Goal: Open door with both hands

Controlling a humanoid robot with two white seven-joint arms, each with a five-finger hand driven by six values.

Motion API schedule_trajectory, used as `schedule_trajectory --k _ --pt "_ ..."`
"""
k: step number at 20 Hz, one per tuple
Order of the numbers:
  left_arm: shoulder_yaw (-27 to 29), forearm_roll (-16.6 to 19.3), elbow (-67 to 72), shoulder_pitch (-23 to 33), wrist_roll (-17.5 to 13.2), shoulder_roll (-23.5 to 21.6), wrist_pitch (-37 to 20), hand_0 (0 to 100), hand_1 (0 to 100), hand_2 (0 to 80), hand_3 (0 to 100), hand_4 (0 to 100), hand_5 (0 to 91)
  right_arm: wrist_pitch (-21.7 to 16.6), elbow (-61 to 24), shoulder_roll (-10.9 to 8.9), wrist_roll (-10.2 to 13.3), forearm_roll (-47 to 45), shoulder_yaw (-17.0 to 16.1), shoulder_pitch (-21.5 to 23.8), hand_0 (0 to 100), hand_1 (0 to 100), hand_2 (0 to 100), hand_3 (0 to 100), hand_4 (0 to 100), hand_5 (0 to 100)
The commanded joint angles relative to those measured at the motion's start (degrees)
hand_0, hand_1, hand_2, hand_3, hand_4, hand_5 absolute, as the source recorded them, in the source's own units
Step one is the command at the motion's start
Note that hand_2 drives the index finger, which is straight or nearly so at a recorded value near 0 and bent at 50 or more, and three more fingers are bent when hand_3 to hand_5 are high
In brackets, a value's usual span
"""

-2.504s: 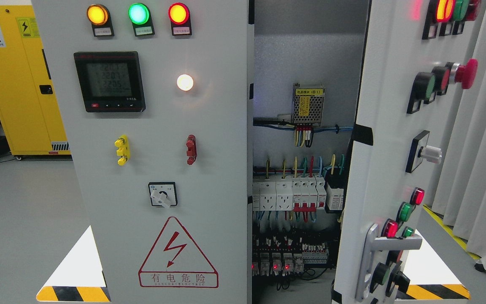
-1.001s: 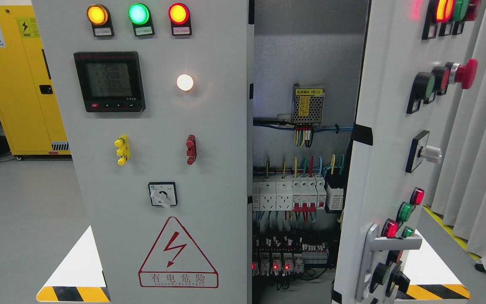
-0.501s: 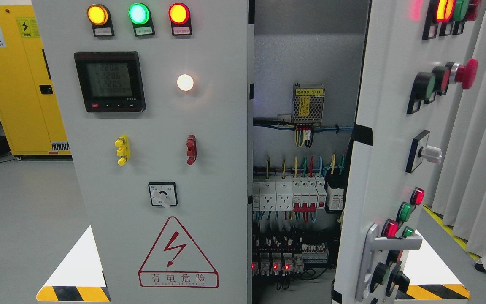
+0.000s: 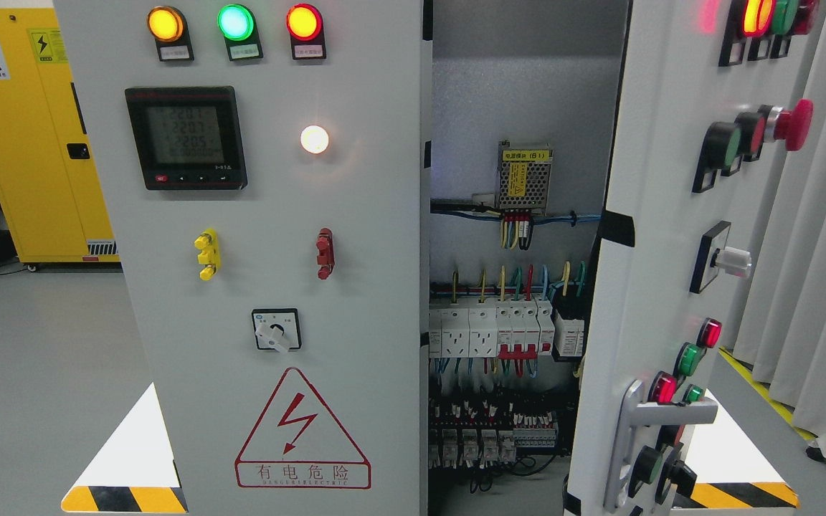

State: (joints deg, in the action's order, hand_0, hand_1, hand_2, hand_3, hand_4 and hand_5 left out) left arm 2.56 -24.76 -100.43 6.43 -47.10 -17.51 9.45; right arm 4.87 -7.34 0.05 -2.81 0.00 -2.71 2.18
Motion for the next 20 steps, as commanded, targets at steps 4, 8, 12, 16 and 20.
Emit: schedule_trajectory --k 4,8,12,16,20 --pt "-5.28 -15.92 -16.2 -14.59 0.25 -5.61 9.96 12 56 0.0 0 0 0.0 0.31 0.3 1.88 -0.01 1.67 0.51 0.02 0 50 4 0 0 0" --pt "-6.59 -20.94 -16.2 -23.01 0.25 -5.7 15.58 12 56 0.0 0 0 0.0 0.31 0.48 1.88 -0.01 1.58 2.53 0.02 0 50 4 0 0 0" --pt "-11.95 -23.05 -15.58 -34.61 0.25 -5.26 20.51 12 56 0.0 0 0 0.0 0.31 0.92 2.23 -0.01 1.58 2.71 -0.07 0 50 4 0 0 0" --pt "-15.29 -23.23 -10.94 -43.84 0.34 -5.08 21.84 12 56 0.0 0 0 0.0 0.31 1.01 2.32 -0.01 1.58 2.63 -0.59 0 50 4 0 0 0" --pt "-17.05 -28.49 -5.58 -52.2 0.34 -4.65 24.81 12 56 0.0 0 0 0.0 0.31 1.01 2.23 -0.01 1.58 2.54 -0.94 0 50 4 0 0 0"
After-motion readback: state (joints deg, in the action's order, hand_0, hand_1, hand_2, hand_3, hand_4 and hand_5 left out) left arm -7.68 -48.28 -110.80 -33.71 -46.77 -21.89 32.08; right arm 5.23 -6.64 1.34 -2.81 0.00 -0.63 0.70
